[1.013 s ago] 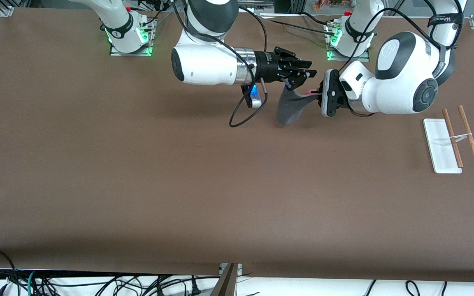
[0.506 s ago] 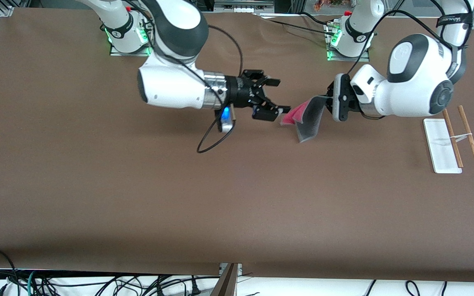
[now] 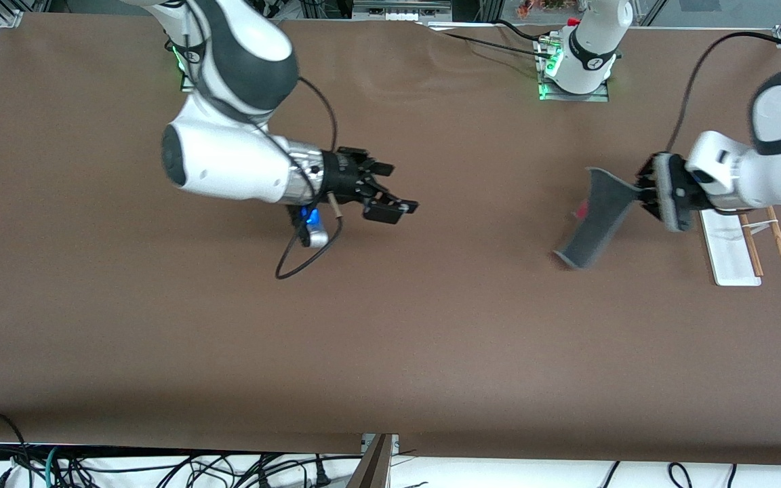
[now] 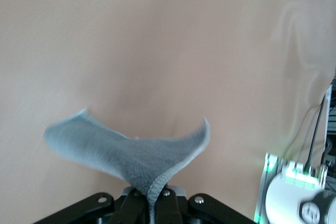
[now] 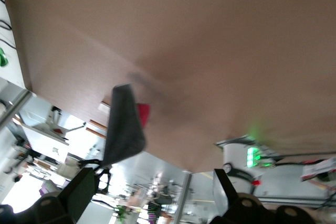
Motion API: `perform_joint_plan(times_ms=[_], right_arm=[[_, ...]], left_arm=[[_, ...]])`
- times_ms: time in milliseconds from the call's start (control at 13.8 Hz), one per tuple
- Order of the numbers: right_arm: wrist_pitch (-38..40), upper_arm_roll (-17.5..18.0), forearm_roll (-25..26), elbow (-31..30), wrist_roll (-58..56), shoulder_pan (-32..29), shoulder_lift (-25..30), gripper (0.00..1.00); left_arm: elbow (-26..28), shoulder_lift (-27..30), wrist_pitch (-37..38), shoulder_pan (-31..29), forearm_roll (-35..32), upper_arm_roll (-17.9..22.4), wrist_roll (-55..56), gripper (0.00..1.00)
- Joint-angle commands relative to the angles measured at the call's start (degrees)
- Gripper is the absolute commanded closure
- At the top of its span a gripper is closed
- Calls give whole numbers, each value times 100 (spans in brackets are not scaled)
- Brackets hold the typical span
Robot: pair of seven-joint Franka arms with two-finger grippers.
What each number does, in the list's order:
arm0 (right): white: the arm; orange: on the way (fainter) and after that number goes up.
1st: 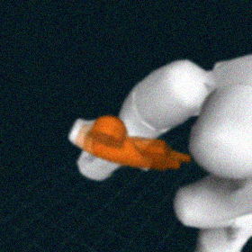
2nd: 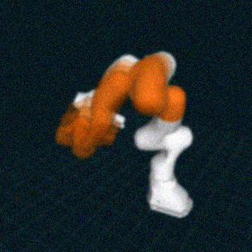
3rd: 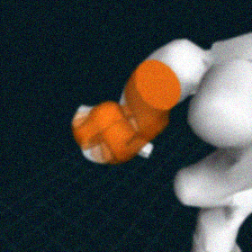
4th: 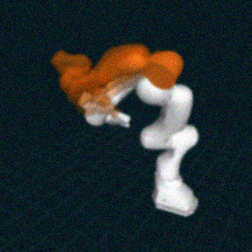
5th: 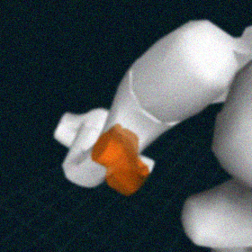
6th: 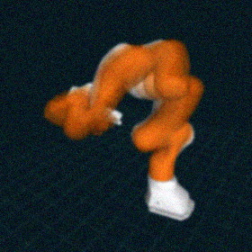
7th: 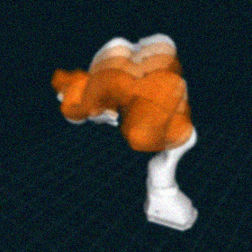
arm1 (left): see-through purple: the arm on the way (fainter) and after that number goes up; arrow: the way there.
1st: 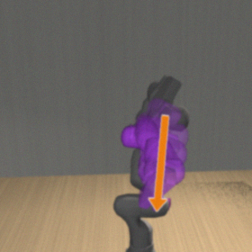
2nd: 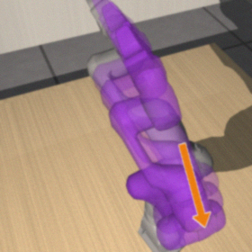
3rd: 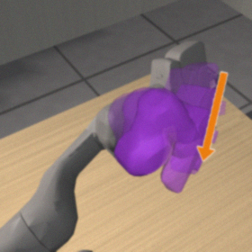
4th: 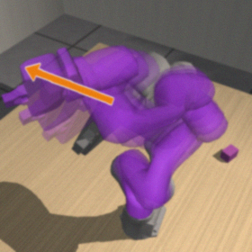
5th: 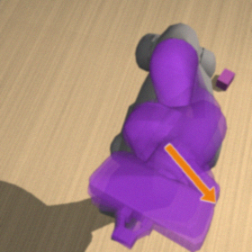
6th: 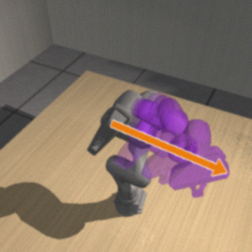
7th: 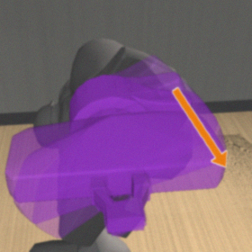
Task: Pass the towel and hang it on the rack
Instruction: 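Carry the towel with the left gripper and drape it over the dowels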
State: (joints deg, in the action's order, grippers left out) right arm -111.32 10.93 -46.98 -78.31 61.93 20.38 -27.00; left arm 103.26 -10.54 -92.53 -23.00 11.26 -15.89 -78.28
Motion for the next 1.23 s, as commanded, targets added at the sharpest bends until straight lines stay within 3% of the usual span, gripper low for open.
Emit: perform_joint_plan(times_ms=[0, 145, 289, 579, 796, 1157], right_arm=[[898, -3, 877, -534, -680, -446, 851, 0], [1681, -12, 1768, -615, -1697, -666, 1256, 0], [1972, -12, 1946, -930, -2383, -1157, 1608, 0], [2237, -643, 3428, -1547, -5360, -1362, 2374, 0], [2212, -689, 4677, -1494, -6148, -1370, 2506, 0], [2202, -653, 4882, -1433, -6140, -1344, 2612, 0]], left_arm=[[-963, -641, 542, -659, -763, -90, -178, 100], [-1367, -834, 587, -1055, -1447, -90, -310, 100], [-1677, -1080, 578, -1450, -1976, -81, -486, 100], [-2158, -1869, 166, -2418, -2258, -55, -1134, 100], [-2644, -2312, 87, -2534, -2444, 94, -1427, 100], [-2636, -2777, -905, -2779, -2462, 183, -1506, 100]])
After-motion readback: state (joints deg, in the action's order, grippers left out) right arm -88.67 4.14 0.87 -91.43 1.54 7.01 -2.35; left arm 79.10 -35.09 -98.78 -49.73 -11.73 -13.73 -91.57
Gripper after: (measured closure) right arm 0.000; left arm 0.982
